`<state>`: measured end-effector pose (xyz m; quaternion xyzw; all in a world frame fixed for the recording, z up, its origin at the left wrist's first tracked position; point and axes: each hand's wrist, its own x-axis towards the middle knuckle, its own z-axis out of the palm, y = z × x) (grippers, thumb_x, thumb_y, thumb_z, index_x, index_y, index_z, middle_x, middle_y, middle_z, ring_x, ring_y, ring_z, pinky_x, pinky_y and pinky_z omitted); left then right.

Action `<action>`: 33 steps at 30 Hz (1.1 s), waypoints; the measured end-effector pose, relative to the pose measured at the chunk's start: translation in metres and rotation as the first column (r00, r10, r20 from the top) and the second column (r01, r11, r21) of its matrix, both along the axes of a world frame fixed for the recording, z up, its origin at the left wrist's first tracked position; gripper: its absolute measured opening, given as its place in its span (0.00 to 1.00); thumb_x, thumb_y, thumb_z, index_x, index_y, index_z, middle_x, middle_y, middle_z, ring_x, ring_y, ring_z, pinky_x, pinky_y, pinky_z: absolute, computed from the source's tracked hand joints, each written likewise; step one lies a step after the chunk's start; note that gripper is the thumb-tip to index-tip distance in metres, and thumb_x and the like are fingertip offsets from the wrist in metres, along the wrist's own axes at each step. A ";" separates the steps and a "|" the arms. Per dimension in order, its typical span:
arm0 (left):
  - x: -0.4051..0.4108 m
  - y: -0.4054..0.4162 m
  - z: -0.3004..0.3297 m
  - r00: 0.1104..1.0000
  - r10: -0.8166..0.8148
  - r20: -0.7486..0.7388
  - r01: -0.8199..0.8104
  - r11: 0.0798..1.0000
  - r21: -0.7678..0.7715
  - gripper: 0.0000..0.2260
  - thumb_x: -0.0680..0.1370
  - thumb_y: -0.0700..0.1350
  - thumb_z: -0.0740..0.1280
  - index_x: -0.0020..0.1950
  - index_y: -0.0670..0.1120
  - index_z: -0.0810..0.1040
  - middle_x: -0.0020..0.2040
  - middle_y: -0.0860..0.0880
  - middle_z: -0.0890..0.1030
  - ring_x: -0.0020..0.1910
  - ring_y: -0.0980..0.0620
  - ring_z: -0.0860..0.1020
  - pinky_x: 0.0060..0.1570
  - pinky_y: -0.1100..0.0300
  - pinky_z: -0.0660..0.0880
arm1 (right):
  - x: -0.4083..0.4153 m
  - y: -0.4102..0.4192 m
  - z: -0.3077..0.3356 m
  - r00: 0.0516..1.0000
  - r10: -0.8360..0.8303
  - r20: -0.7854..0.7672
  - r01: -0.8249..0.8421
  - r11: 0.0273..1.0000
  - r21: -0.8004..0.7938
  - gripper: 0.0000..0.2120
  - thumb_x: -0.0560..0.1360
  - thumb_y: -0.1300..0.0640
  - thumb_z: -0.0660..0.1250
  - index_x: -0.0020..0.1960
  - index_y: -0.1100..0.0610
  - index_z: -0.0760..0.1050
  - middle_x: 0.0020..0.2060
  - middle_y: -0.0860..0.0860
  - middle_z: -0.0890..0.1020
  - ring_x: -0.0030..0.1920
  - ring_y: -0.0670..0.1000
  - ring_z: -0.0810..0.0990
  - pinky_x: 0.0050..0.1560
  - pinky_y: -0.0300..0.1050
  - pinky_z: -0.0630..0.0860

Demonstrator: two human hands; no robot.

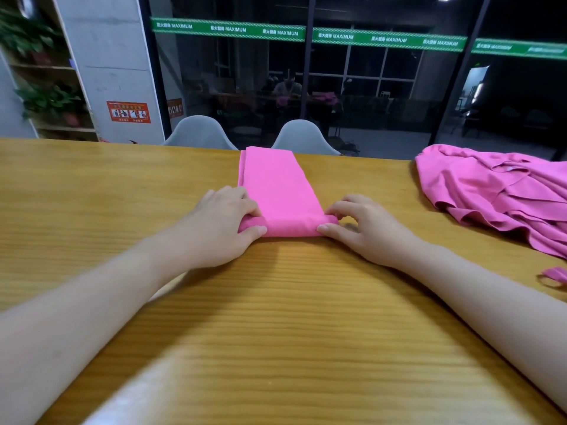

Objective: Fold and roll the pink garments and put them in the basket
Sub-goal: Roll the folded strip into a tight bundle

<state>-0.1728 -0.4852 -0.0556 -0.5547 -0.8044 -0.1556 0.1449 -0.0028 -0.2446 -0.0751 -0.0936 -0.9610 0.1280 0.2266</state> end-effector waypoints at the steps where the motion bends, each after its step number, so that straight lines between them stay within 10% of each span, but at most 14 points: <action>1: 0.000 0.001 0.000 1.000 0.010 0.011 -0.010 1.000 -0.013 0.11 0.82 0.56 0.63 0.59 0.53 0.80 0.51 0.54 0.73 0.55 0.53 0.69 0.60 0.56 0.62 | -0.001 -0.001 0.001 1.000 -0.009 0.020 0.009 1.000 -0.019 0.25 0.74 0.28 0.59 0.58 0.44 0.79 0.49 0.43 0.76 0.53 0.46 0.74 0.58 0.49 0.74; 11: 0.001 0.006 0.000 0.971 0.035 0.236 -0.017 0.997 -0.077 0.19 0.87 0.49 0.53 0.37 0.46 0.66 0.43 0.47 0.71 0.45 0.51 0.69 0.49 0.53 0.61 | 0.000 -0.007 0.000 0.994 0.012 0.112 0.003 0.990 -0.138 0.29 0.76 0.30 0.51 0.51 0.51 0.79 0.52 0.48 0.72 0.56 0.48 0.73 0.64 0.50 0.70; 21: -0.004 0.003 0.000 0.940 -0.029 0.341 0.017 0.999 0.039 0.09 0.85 0.54 0.59 0.48 0.54 0.73 0.42 0.53 0.76 0.45 0.57 0.72 0.56 0.52 0.66 | 0.006 -0.014 0.007 0.996 0.080 -0.036 -0.060 0.920 0.388 0.22 0.76 0.36 0.65 0.58 0.51 0.82 0.70 0.49 0.76 0.70 0.52 0.72 0.64 0.57 0.73; 26: -0.003 -0.008 0.005 0.992 -0.086 0.091 0.072 0.986 0.149 0.06 0.80 0.54 0.68 0.52 0.53 0.80 0.49 0.59 0.78 0.48 0.59 0.71 0.60 0.54 0.67 | 0.003 -0.012 0.004 0.999 0.048 0.010 -0.049 0.964 0.260 0.24 0.80 0.37 0.60 0.63 0.53 0.81 0.68 0.50 0.77 0.70 0.50 0.71 0.70 0.50 0.69; 33: -0.006 -0.002 0.000 0.995 0.010 0.103 -0.011 1.000 0.011 0.24 0.77 0.61 0.70 0.69 0.52 0.76 0.60 0.56 0.76 0.61 0.55 0.71 0.65 0.56 0.66 | -0.020 -0.008 -0.004 0.990 -0.017 0.139 0.033 0.993 -0.113 0.19 0.82 0.37 0.51 0.52 0.48 0.74 0.50 0.49 0.75 0.56 0.49 0.72 0.66 0.54 0.69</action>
